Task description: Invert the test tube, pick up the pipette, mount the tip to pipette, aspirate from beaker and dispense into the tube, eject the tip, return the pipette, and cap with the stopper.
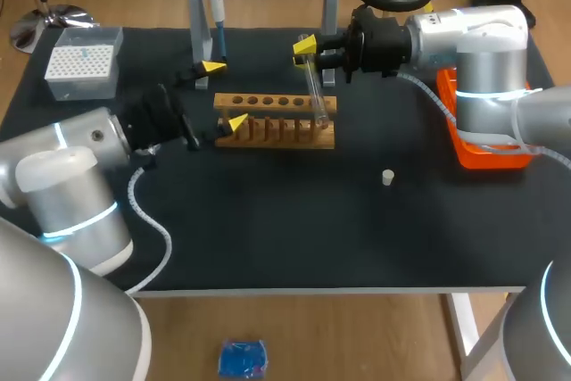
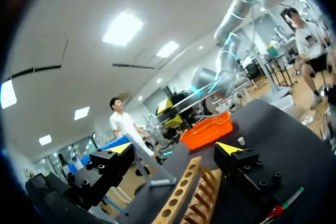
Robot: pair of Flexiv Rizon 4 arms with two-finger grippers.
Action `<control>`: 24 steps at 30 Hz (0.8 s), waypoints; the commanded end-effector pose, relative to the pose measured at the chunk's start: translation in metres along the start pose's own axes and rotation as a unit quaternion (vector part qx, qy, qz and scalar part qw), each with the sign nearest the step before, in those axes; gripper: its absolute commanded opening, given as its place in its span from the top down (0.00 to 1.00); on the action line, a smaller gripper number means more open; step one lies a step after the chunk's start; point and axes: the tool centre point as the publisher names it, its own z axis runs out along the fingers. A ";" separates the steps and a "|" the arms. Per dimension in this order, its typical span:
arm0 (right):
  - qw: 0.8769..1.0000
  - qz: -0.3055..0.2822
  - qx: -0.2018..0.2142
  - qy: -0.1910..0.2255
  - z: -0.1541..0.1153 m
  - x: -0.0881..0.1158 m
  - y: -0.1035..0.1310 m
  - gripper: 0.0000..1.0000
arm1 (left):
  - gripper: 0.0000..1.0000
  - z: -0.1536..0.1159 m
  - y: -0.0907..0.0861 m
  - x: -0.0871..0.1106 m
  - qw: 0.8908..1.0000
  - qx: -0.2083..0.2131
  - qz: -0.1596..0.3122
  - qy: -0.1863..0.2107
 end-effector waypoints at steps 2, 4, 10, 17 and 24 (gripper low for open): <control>1.000 0.000 0.000 -0.001 0.000 0.000 0.000 1.00 | 0.00 0.003 -0.011 0.010 0.997 0.019 0.069 0.042; 1.000 0.000 0.000 -0.001 0.000 0.000 0.000 1.00 | 0.00 0.005 -0.021 0.010 0.996 0.025 0.076 0.046; 1.000 0.000 0.000 -0.001 0.000 0.000 0.000 1.00 | 0.00 0.014 -0.043 0.003 0.986 0.004 0.150 0.067; 1.000 0.000 0.000 -0.001 0.000 0.000 0.000 1.00 | 0.00 0.031 -0.033 0.025 0.968 0.051 0.239 0.053; 1.000 0.000 0.000 -0.001 0.000 0.000 0.000 1.00 | 0.00 0.040 -0.015 0.028 0.929 0.108 0.354 0.010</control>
